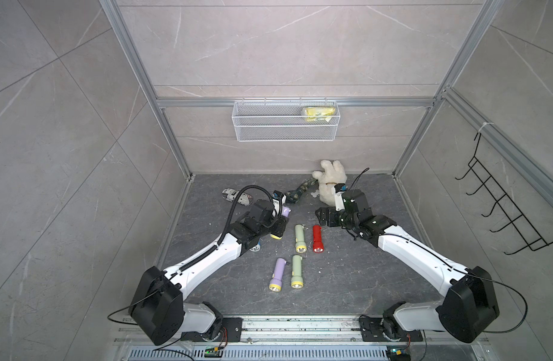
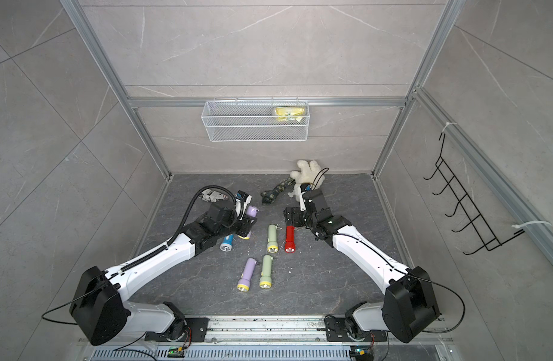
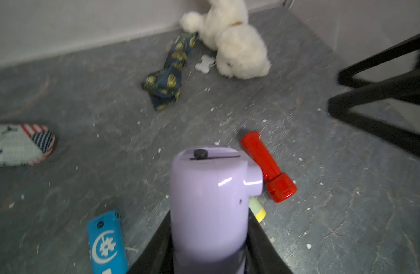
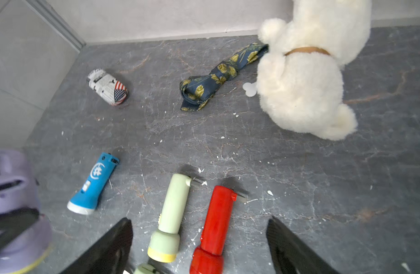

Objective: Close the plug at the bottom of the flashlight
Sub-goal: Place the flashlight at the center of the board.

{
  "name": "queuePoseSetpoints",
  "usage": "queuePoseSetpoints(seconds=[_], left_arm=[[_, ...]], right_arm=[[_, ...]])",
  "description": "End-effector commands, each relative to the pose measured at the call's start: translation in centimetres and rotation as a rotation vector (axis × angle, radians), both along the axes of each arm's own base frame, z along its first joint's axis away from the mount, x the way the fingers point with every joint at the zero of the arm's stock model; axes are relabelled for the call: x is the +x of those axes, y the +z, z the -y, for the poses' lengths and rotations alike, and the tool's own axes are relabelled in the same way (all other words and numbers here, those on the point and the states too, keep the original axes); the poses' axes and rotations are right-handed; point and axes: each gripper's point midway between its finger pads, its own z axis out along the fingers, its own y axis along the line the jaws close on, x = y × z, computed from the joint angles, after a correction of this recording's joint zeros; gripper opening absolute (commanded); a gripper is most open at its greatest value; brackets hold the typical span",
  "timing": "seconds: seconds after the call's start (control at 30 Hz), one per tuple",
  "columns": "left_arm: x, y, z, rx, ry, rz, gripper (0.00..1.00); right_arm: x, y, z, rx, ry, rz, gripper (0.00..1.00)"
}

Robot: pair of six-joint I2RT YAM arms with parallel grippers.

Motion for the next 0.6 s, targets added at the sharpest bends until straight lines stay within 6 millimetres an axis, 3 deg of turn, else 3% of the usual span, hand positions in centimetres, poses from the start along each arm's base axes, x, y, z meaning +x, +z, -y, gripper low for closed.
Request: queuePoseSetpoints(seconds=[0.0,0.4,0.57], left_arm=[[0.5,-1.6,-1.6,0.049,0.151,-0.104,0.0],[3.4,-8.2,0.6,0.193,0.229,-0.332,0.0],[4.6,-10.2,-0.1,0.176,0.264,-0.396,0.01]], right_arm=[[-0.3,-0.4,1.1,-0.014,-0.039,0.0,1.0],[-0.8,-0.5,1.8,0.008,-0.041,0.009,0.99],[-1.1,-0.4,2.6,0.011,-0.052,0.015,1.0]])
